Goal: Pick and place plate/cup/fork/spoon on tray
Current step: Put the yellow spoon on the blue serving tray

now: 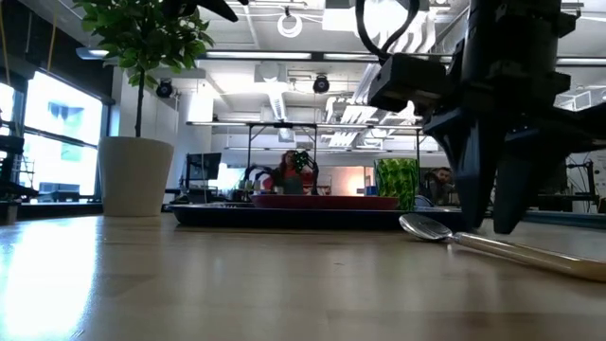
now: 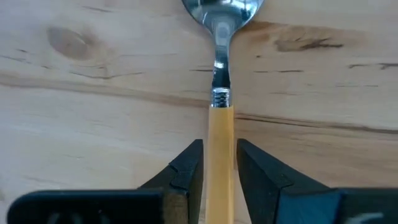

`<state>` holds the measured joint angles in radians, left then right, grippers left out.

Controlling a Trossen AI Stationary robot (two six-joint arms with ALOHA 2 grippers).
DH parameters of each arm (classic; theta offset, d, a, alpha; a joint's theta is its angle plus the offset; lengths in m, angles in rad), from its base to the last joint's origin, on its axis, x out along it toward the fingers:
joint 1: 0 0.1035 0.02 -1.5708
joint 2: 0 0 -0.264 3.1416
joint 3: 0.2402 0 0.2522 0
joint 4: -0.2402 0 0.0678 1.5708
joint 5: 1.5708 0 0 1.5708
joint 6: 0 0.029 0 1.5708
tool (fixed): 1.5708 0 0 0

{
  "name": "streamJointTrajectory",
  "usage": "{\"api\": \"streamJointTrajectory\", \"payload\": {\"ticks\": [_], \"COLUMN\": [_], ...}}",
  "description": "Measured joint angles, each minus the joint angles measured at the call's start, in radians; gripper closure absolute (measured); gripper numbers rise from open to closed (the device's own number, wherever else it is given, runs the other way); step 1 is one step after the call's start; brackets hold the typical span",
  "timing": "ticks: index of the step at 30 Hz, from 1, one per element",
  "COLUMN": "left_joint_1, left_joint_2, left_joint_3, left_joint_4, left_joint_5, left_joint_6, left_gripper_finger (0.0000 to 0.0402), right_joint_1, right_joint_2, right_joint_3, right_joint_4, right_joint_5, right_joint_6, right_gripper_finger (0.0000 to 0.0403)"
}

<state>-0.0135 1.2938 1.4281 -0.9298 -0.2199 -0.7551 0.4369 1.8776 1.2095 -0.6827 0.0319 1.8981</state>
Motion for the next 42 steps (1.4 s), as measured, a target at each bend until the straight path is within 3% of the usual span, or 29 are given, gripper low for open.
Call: {"api": "streamJointTrajectory", "payload": {"ticks": [9,18,23,30,35,42], "left_joint_1": [0.000,0.000,0.000,-0.010,-0.049,-0.106], "left_joint_2": [0.000,0.000,0.000,0.000,0.012,0.081], "left_joint_3": [0.000,0.000,0.000,0.000,0.000,0.000], "left_joint_4": [-0.002,0.000,0.002,0.068,0.292,0.541], "left_joint_5": [0.000,-0.001,-0.002,0.028,0.035,0.008], "left_joint_6": [0.000,-0.081,-0.093,-0.155,-0.231,-0.302], "left_gripper_finger": [0.0273,0.0273,0.0273,0.0273,0.0273,0.0273], "right_joint_1": [-0.066,-0.170,-0.228,-0.299,-0.350,-0.414], "right_joint_2": [-0.122,-0.331,-0.448,-0.600,-0.708,-0.847], "right_joint_3": [0.000,0.000,0.000,0.000,0.000,0.000], "right_joint_4": [-0.081,-0.097,-0.096,-0.096,-0.100,-0.115], "right_joint_5": [0.043,0.249,0.309,0.308,0.280,0.139], "right_joint_6": [-0.183,-0.409,-0.560,-0.824,-1.004,-1.195], "right_gripper_finger": [0.0315,0.0315,0.0315,0.0316,0.0316,0.0316]}}
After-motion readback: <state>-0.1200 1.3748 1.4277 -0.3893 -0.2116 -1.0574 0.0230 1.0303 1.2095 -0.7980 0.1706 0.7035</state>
